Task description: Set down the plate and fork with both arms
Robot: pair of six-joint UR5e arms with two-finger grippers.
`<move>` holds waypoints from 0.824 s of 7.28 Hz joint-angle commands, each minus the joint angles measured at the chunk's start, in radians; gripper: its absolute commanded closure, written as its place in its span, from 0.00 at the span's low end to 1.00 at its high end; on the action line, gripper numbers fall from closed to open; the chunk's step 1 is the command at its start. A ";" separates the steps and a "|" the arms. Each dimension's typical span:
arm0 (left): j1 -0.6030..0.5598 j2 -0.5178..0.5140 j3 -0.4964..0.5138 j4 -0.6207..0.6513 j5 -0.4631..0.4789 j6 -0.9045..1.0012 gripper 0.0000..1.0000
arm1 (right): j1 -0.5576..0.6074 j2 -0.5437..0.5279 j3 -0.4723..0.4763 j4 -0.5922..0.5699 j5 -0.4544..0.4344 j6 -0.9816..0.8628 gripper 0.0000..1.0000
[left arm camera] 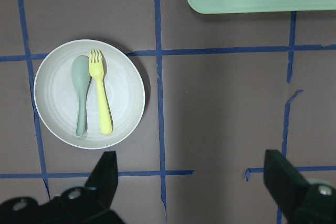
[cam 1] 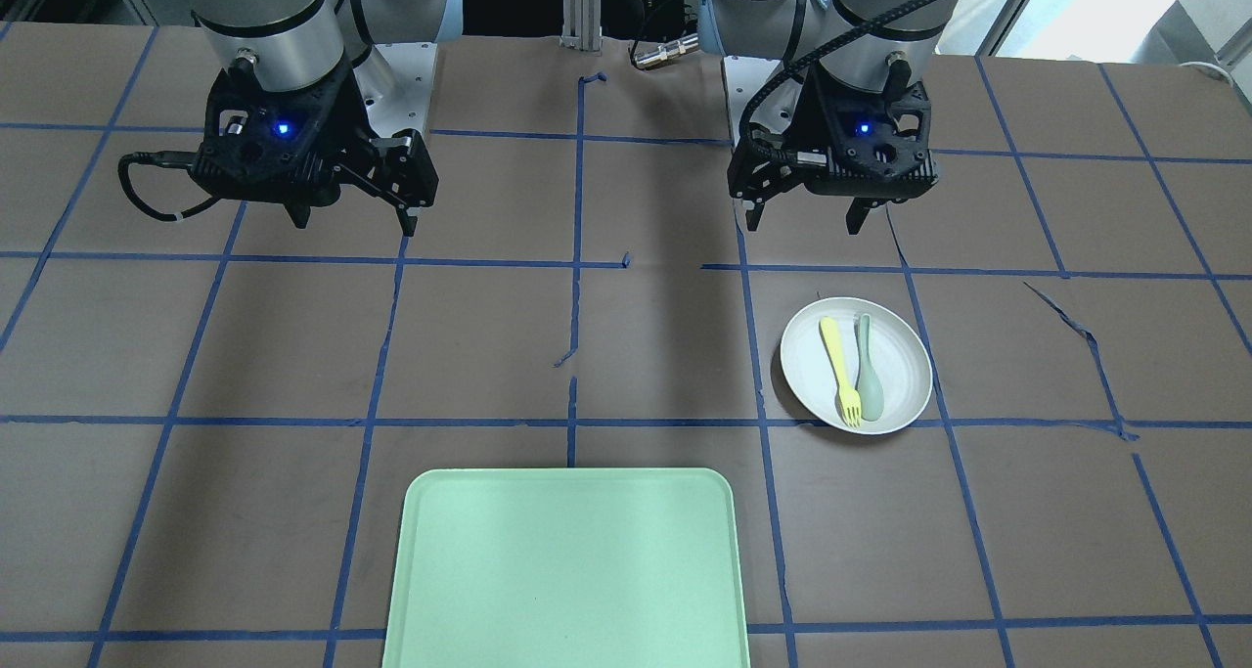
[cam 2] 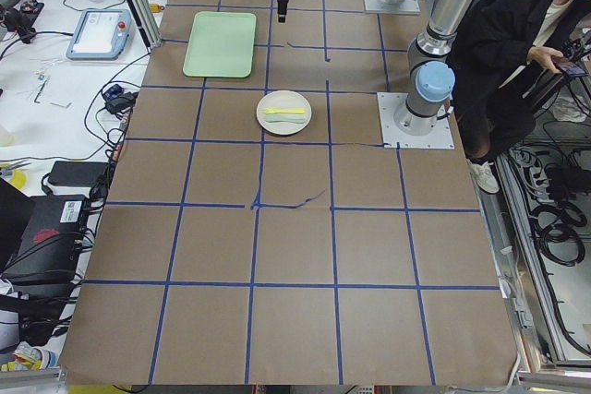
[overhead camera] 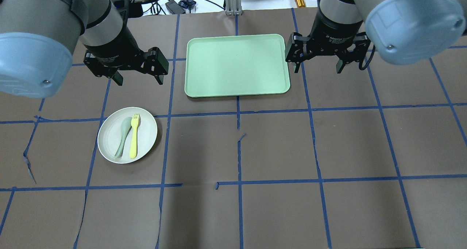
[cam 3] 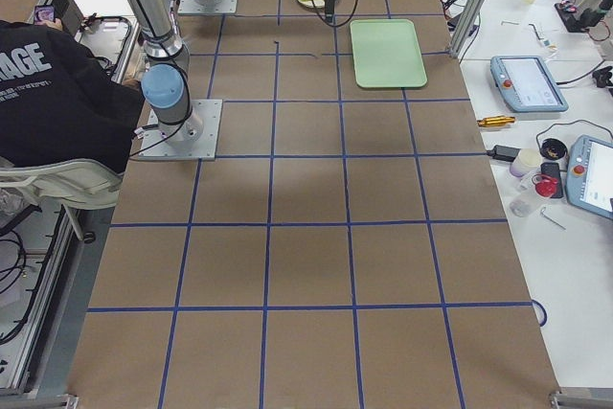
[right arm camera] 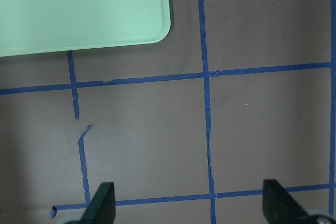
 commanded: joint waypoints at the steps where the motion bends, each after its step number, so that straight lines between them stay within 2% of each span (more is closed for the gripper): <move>1: 0.000 0.002 -0.002 0.000 0.000 0.003 0.00 | 0.000 0.000 0.002 0.000 0.001 0.001 0.00; 3: 0.044 0.004 -0.049 0.003 0.002 0.041 0.00 | 0.000 0.000 0.002 0.002 -0.002 -0.001 0.00; 5: 0.273 -0.010 -0.220 0.208 -0.014 0.166 0.00 | -0.002 0.002 0.008 0.000 -0.005 -0.002 0.00; 6: 0.354 -0.030 -0.298 0.306 -0.023 0.314 0.00 | 0.000 0.000 0.009 0.002 -0.002 -0.002 0.00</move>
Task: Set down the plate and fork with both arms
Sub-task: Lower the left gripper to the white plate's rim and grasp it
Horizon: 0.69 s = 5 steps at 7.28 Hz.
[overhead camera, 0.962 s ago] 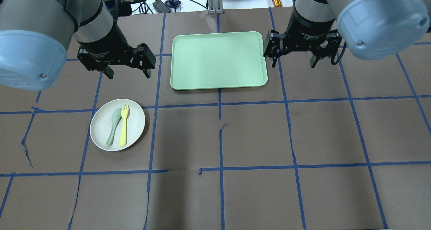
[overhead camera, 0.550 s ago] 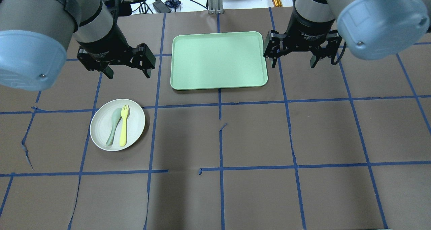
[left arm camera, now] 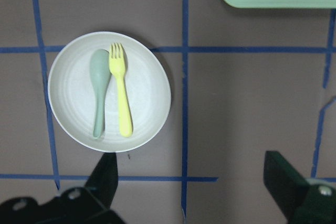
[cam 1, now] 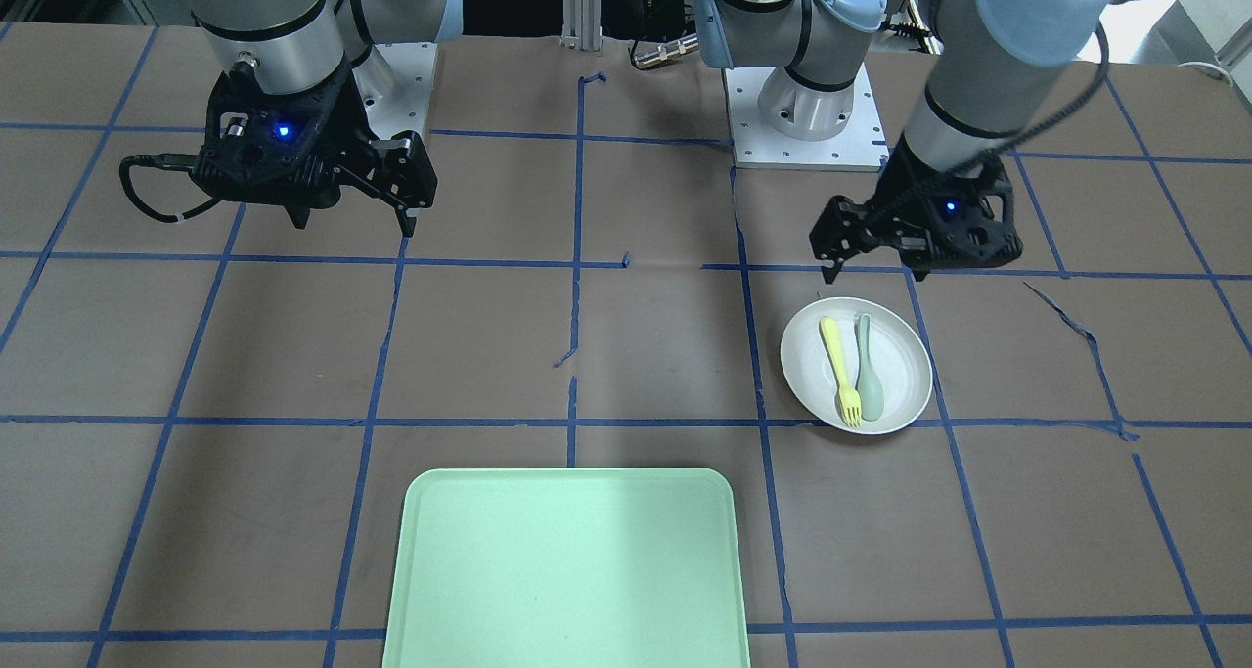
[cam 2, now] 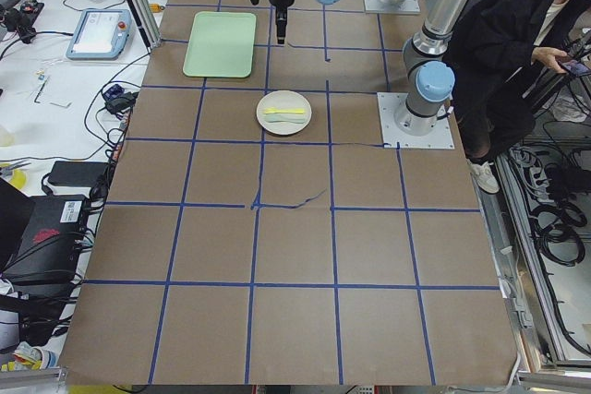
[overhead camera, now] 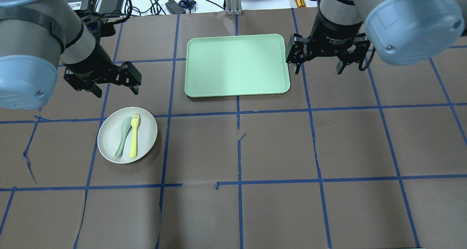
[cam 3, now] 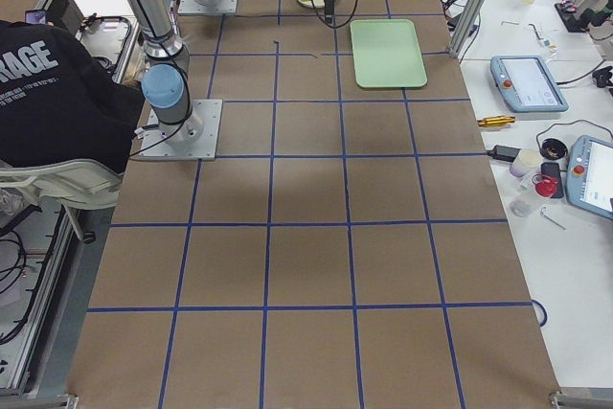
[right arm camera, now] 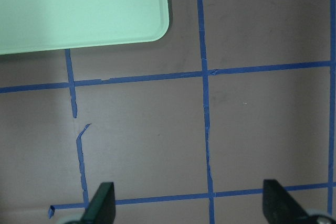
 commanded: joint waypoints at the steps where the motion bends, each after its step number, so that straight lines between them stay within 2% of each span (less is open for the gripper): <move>1: 0.179 -0.050 -0.178 0.225 -0.052 0.221 0.00 | 0.001 0.001 0.004 -0.001 0.002 0.000 0.00; 3: 0.302 -0.130 -0.288 0.345 -0.055 0.310 0.06 | 0.001 0.001 0.006 0.001 0.002 0.000 0.00; 4: 0.323 -0.169 -0.295 0.377 -0.057 0.312 0.11 | 0.001 0.001 0.006 -0.001 0.003 0.000 0.00; 5: 0.327 -0.208 -0.298 0.400 -0.055 0.312 0.21 | 0.001 0.001 0.004 -0.001 0.002 0.000 0.00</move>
